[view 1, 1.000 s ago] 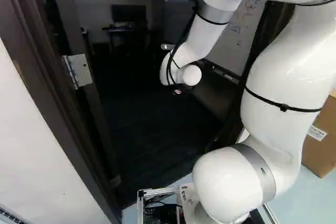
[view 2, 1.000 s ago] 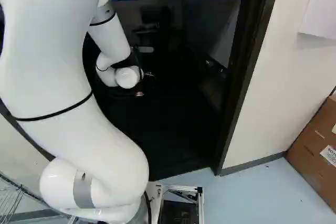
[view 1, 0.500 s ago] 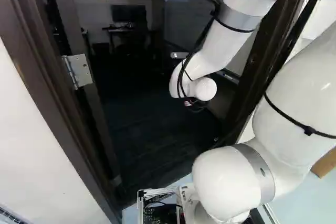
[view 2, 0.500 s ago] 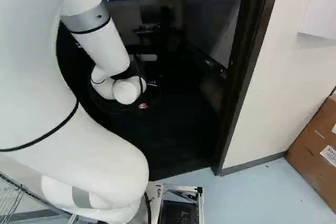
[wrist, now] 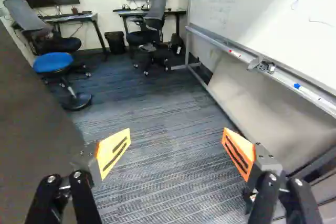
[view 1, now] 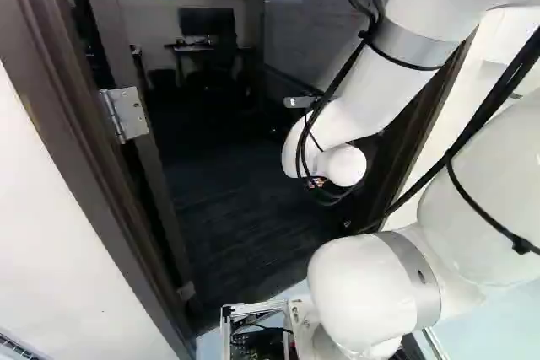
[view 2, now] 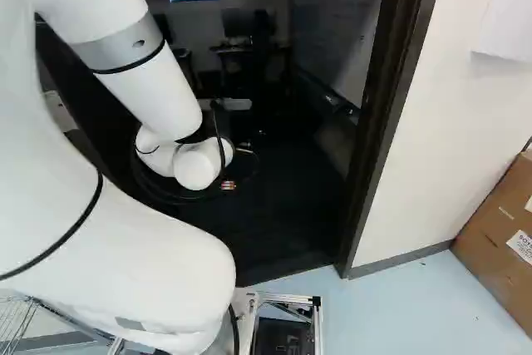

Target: Open the door and move inside

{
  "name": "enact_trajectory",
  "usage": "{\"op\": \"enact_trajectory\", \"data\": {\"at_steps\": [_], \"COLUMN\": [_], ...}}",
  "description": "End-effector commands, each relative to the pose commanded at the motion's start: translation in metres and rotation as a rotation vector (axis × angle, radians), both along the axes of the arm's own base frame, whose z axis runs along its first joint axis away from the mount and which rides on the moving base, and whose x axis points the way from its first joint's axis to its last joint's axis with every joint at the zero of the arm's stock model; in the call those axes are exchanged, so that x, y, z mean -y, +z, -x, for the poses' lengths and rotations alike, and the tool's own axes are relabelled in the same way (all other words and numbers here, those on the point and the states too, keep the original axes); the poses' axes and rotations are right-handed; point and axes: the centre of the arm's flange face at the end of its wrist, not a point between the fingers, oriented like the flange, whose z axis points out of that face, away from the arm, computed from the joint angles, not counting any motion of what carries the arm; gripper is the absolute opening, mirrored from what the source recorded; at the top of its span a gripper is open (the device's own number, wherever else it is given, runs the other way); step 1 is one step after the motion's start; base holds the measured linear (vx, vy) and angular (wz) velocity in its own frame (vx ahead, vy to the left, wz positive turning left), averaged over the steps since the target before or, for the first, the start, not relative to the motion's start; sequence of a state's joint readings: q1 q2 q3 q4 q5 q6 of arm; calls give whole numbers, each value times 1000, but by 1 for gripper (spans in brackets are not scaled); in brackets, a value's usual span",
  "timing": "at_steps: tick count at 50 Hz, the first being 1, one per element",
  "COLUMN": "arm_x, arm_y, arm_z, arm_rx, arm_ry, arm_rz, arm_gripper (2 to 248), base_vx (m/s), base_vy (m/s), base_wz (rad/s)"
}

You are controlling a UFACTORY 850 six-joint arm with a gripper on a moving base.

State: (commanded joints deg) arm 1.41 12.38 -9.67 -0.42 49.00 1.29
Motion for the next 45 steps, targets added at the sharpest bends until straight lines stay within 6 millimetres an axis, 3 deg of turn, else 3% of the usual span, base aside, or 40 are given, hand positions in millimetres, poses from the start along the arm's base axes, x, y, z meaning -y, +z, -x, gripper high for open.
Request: {"op": "enact_trajectory", "data": {"at_steps": [22,45], "arm_x": [7,8], "arm_y": [-9,-12], "arm_z": [25,30], "arm_rx": [0,-1], "arm_ry": [-20,-24], "arm_rz": [15,19], "arm_gripper": [247,247], "base_vx": [0,0], "base_vy": [0,0], "base_wz": [0,0]}}
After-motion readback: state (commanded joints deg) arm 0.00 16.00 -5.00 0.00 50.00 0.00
